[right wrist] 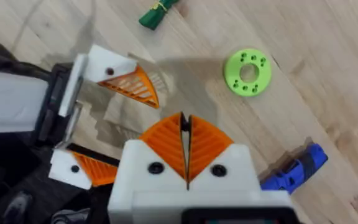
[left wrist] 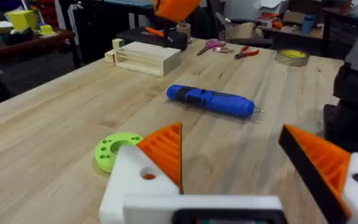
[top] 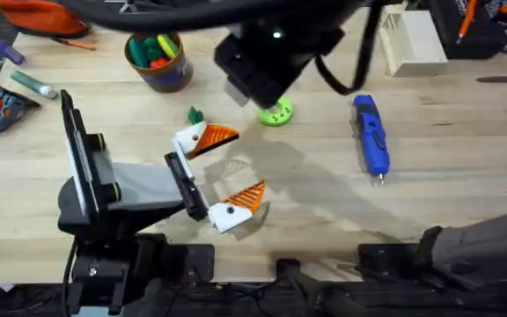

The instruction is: Pick up the gripper from the table and insert it into the empty holder that is missing its gripper. Then pick up a screw, insert it into the mounting hole, and use the screwdriver to tighten it. Finally, clean up the table by picking up the vegetable and placing it into the bucket.

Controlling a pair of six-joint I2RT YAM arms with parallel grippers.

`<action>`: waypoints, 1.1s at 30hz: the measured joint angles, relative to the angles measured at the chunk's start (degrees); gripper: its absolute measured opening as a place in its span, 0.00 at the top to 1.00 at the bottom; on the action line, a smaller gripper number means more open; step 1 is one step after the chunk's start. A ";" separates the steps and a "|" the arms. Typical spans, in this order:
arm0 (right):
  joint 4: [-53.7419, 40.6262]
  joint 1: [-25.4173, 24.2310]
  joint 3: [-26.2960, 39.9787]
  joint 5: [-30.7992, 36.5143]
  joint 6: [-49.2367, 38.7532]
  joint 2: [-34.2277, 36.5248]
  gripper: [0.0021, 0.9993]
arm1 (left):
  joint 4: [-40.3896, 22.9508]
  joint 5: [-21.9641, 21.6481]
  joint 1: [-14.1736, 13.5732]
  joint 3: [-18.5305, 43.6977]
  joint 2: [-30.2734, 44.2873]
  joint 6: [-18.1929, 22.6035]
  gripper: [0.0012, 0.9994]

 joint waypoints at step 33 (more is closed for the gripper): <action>-4.16 9.54 15.49 0.24 -10.05 13.68 1.00 | 0.00 0.00 0.00 0.00 0.02 0.00 0.01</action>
